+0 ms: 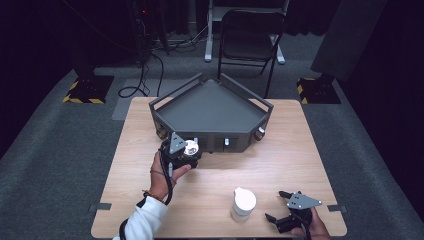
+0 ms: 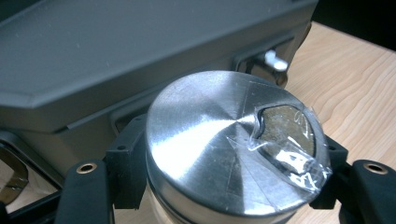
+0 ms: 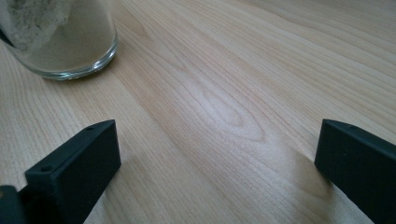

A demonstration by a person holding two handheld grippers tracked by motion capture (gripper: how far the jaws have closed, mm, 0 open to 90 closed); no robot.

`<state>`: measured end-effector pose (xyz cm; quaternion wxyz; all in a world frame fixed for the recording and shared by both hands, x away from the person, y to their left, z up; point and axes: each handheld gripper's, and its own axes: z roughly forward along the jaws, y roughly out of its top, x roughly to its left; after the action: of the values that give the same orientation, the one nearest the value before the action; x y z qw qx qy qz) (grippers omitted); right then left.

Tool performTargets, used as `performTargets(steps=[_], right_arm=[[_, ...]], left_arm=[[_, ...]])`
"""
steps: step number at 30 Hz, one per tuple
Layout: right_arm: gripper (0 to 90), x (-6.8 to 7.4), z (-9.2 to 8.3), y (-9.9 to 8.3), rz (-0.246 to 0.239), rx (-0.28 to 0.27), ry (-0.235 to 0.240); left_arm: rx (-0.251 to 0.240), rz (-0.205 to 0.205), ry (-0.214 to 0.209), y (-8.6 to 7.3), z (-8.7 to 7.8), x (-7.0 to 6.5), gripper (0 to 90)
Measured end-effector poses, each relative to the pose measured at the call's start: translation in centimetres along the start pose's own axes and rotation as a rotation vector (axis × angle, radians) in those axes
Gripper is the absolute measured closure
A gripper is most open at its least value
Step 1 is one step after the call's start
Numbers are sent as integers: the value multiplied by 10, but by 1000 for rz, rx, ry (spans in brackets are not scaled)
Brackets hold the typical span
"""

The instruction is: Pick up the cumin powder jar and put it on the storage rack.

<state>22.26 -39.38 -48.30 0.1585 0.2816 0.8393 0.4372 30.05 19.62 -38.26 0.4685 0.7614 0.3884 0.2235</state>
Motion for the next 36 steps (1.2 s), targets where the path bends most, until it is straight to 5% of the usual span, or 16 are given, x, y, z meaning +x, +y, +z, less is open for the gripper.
performTargets(steps=[8, 15, 36], right_arm=[[0, 0, 0, 0, 0, 0, -1], [0, 0, 0, 0, 1, -1, -2], [0, 1, 0, 0, 2, 0, -3]], left_arm=[[-30, -24, -17, 26, -14, 9, 317], [-36, -1, -24, 49, -16, 9, 316], [-57, 40, 4, 99, 4, 21, 316]])
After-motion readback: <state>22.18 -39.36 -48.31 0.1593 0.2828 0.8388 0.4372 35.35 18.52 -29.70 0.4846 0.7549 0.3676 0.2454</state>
